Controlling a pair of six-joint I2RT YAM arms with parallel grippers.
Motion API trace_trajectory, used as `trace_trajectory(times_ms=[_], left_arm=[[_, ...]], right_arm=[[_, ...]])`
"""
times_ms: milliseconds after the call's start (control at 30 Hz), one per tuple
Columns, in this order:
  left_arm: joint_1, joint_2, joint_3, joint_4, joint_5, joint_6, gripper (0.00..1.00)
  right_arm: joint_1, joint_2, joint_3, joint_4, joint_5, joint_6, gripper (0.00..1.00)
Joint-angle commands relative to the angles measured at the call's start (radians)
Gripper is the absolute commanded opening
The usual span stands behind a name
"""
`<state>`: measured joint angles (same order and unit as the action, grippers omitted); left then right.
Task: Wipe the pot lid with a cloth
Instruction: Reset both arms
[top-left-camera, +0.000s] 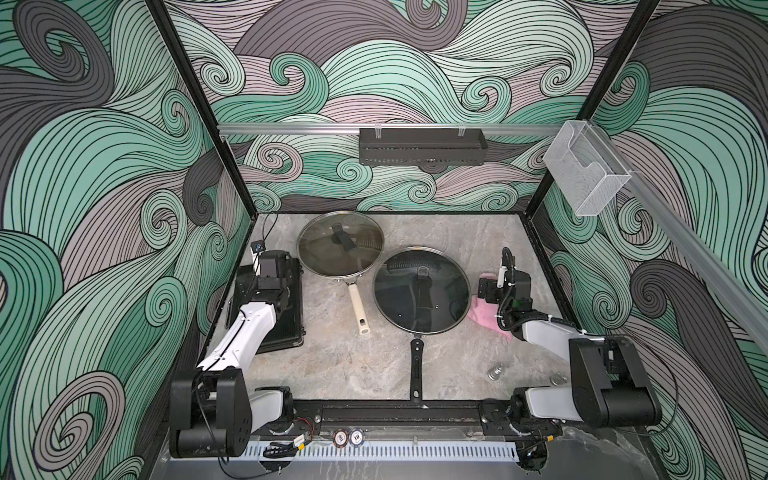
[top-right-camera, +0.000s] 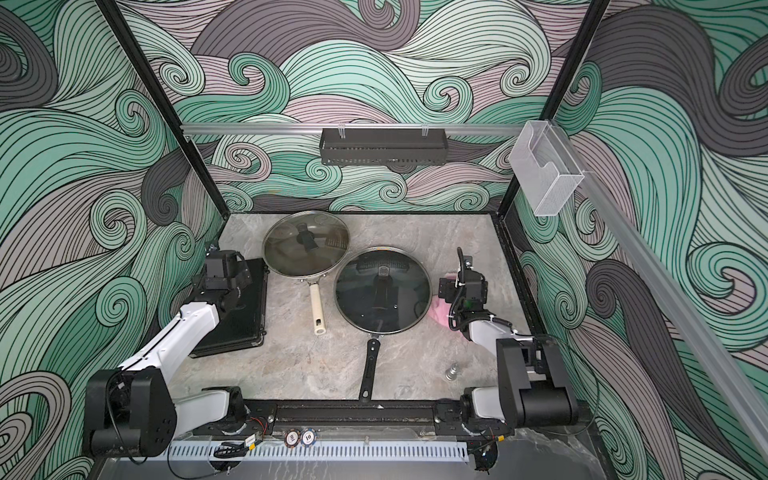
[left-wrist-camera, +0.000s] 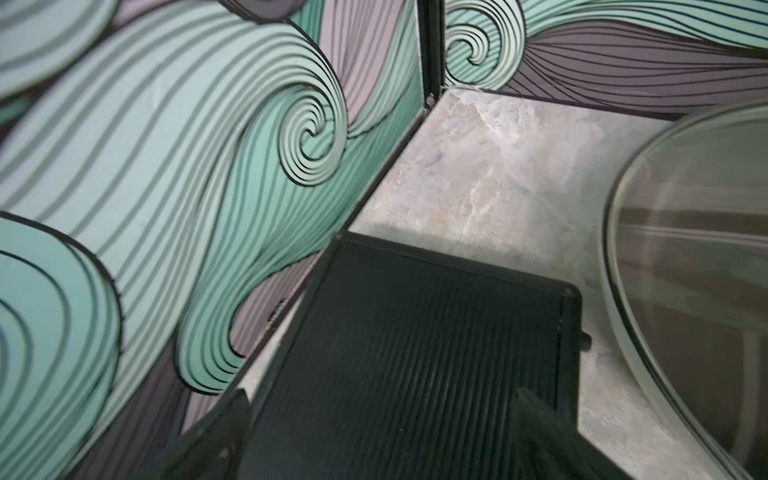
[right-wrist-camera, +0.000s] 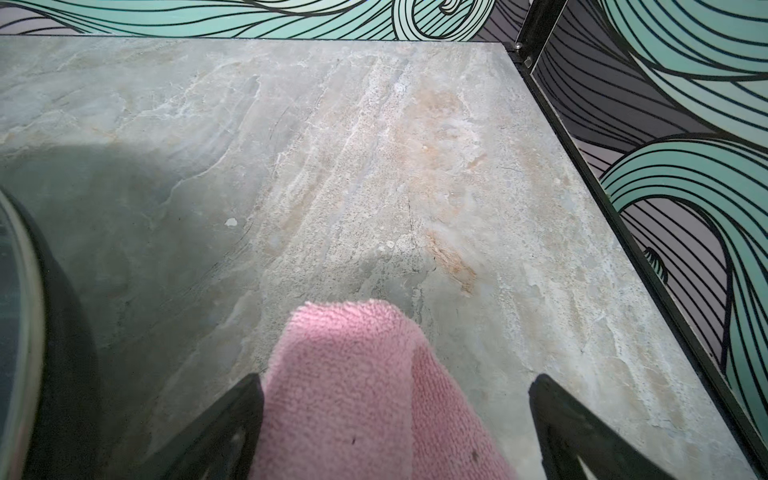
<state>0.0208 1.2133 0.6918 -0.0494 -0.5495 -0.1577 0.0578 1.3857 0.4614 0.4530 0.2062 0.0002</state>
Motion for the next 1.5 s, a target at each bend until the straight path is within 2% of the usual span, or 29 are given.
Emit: trace_trajectory(times_ms=[0, 133, 300, 400, 467, 600, 700, 1400, 1433, 1467], left_arm=[[0.004, 0.027, -0.049, 0.187, 0.129, -0.009, 0.99], [0.005, 0.079, -0.155, 0.396, 0.139, 0.008, 0.99], [0.004, 0.152, -0.206, 0.553, 0.17, 0.033, 0.99], [0.0, 0.182, -0.243, 0.653, 0.233, 0.055, 0.99], [-0.001, 0.202, -0.246, 0.687, 0.256, 0.065, 0.99], [-0.016, 0.332, -0.247, 0.805, 0.316, 0.132, 0.98], [-0.007, 0.309, -0.219, 0.713, 0.332, 0.103, 0.99], [0.004, 0.313, -0.22, 0.72, 0.346, 0.098, 0.99], [0.005, 0.312, -0.22, 0.72, 0.346, 0.098, 0.99], [0.005, 0.313, -0.219, 0.72, 0.346, 0.098, 0.99]], right_arm=[[0.006, 0.027, -0.007, 0.191, -0.008, -0.034, 0.98], [0.005, 0.088, -0.047, 0.325, -0.038, -0.037, 0.99], [-0.002, 0.11, -0.06, 0.361, -0.067, -0.04, 0.99], [-0.006, 0.174, -0.097, 0.511, -0.083, -0.048, 0.99], [-0.019, 0.142, -0.063, 0.388, -0.111, -0.038, 0.99], [-0.045, 0.149, -0.052, 0.376, -0.158, -0.022, 0.99], [-0.046, 0.152, -0.057, 0.393, -0.159, -0.022, 0.99], [-0.039, 0.146, -0.059, 0.391, -0.15, -0.025, 0.99], [-0.034, 0.118, -0.077, 0.439, -0.157, -0.032, 0.99], [-0.021, 0.052, -0.083, 0.384, -0.158, -0.047, 0.99]])
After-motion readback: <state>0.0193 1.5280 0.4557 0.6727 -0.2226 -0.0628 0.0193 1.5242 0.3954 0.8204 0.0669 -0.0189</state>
